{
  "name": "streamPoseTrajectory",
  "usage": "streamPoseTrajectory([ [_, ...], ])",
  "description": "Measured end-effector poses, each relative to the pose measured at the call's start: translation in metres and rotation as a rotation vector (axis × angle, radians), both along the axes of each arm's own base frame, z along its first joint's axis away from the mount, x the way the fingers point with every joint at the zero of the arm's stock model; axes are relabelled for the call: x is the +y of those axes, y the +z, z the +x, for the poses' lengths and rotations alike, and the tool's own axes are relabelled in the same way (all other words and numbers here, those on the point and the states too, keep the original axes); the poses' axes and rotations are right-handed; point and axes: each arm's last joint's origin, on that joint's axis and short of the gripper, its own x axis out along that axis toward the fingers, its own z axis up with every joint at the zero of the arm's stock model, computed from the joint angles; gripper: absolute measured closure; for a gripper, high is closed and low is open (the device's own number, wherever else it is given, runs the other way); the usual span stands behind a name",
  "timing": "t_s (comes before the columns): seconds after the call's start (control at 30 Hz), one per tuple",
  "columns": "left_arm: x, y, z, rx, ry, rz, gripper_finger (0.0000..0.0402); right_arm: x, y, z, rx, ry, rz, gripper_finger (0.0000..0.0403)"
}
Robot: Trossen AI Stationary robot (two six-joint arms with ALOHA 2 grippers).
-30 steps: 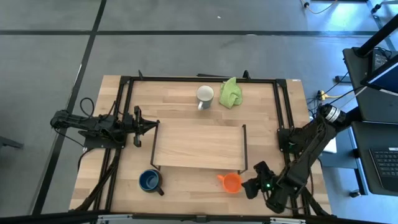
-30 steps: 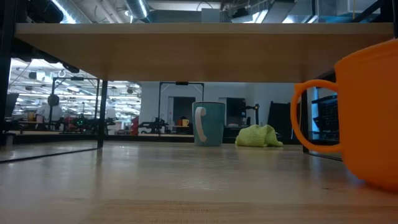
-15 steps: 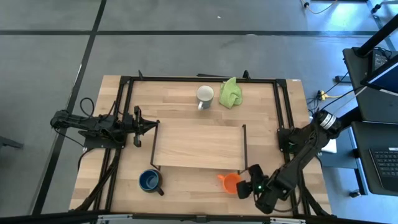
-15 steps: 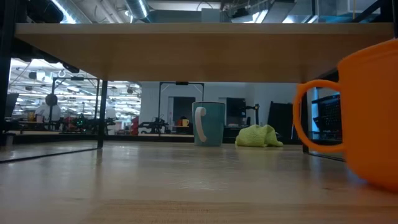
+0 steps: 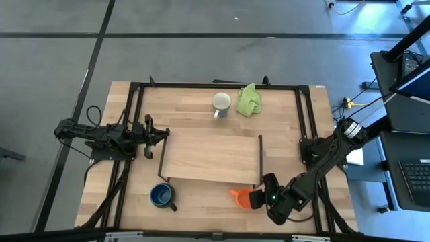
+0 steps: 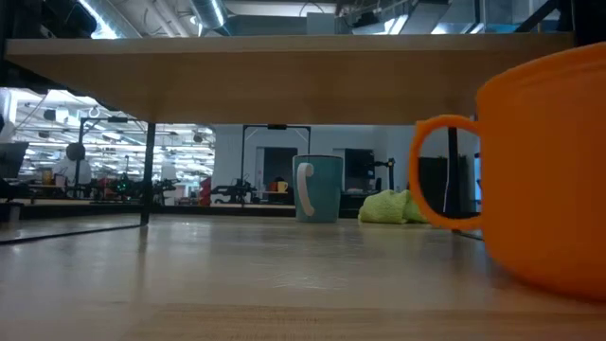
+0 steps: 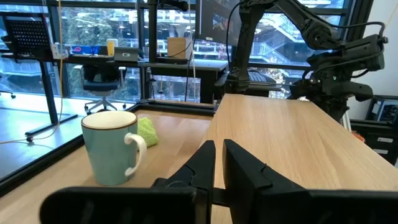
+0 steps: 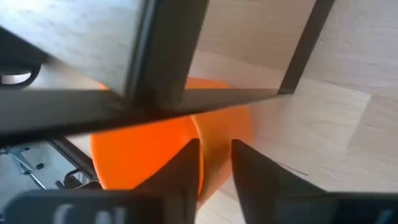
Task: Stack small to large cups/mugs on shelf
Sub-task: Put the orange mugs on the shelf
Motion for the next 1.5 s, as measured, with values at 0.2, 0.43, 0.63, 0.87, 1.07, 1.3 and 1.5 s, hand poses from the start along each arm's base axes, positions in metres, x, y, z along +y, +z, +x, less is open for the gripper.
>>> streamPoseTrajectory([
  [0.2, 0.000, 0.000, 0.000, 0.000, 0.000, 0.000, 0.0376, 0.000, -0.001, -0.002, 0.046, 0.042, 0.008, 0.0368],
  [0.43, 0.000, 0.000, 0.000, 0.000, 0.000, 0.000, 0.0376, 0.002, -0.001, -0.009, 0.109, 0.084, 0.023, 0.0381],
  [0.63, 0.000, 0.000, 0.000, 0.000, 0.000, 0.000, 0.0376, 0.003, 0.015, -0.022, 0.129, 0.114, -0.008, 0.0385],
  [0.87, 0.000, 0.000, 0.000, 0.000, 0.000, 0.000, 0.0376, 0.000, 0.082, -0.042, 0.226, 0.183, -0.140, 0.0386],
  [1.07, 0.000, 0.000, 0.000, 0.000, 0.000, 0.000, 0.0376, -0.001, 0.133, -0.044, 0.189, 0.345, -0.261, 0.0387],
  [1.3, 0.000, 0.000, 0.000, 0.000, 0.000, 0.000, 0.0376, -0.021, 0.175, -0.026, 0.108, 0.560, -0.566, 0.0387],
  [1.5, 0.000, 0.000, 0.000, 0.000, 0.000, 0.000, 0.0376, -0.057, 0.195, 0.005, 0.168, 0.817, -0.829, 0.0387],
])
